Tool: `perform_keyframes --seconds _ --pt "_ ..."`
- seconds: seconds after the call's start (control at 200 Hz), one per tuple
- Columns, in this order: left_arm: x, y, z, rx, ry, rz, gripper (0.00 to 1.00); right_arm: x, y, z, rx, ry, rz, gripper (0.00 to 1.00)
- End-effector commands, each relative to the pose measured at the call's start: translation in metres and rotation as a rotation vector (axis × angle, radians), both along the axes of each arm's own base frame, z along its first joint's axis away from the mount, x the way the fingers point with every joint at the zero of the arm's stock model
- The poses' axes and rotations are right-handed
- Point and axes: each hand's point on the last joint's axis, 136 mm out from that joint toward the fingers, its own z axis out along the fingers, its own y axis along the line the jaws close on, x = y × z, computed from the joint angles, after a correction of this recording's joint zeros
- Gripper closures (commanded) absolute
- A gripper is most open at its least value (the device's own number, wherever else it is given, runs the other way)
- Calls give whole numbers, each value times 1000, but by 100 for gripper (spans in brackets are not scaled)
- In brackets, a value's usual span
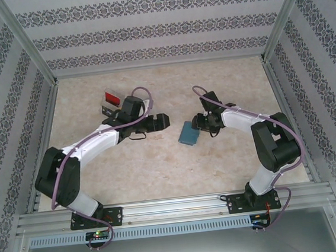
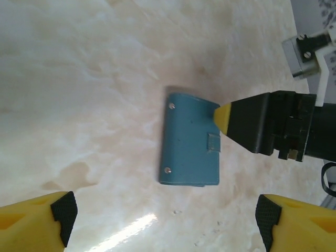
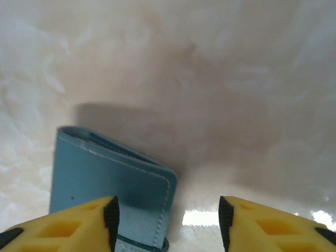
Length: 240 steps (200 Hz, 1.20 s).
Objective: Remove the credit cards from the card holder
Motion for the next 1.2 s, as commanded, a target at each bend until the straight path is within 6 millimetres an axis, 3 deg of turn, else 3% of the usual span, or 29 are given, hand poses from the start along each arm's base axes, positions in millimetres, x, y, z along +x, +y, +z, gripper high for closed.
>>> perform_keyframes --seconds 0.0,0.11,0.205,0.525,0.669,0.769,0.989,1.194 --pt "-3 -27 -6 -41 70 -35 14 -6 4 -8 29 24 -13 54" --pt "0 -39 -28 -22 129 -19 22 -9 5 -18 39 61 -7 64" --pt "2 -50 -42 -43 179 -17 26 -9 12 -24 64 78 12 65" --pt "0 -62 -77 -44 282 -39 26 -7 25 -32 97 97 68 67" --pt "5 -74 -80 -81 299 -63 26 -7 28 -34 106 98 77 67" --pt "9 -81 -73 -118 298 -65 30 -7 28 -34 110 100 76 68" --pt "12 -89 -64 -175 303 -66 48 -9 35 -34 162 98 70 68" --pt "12 -82 -68 -127 299 -52 76 -5 36 -18 178 55 68 65"
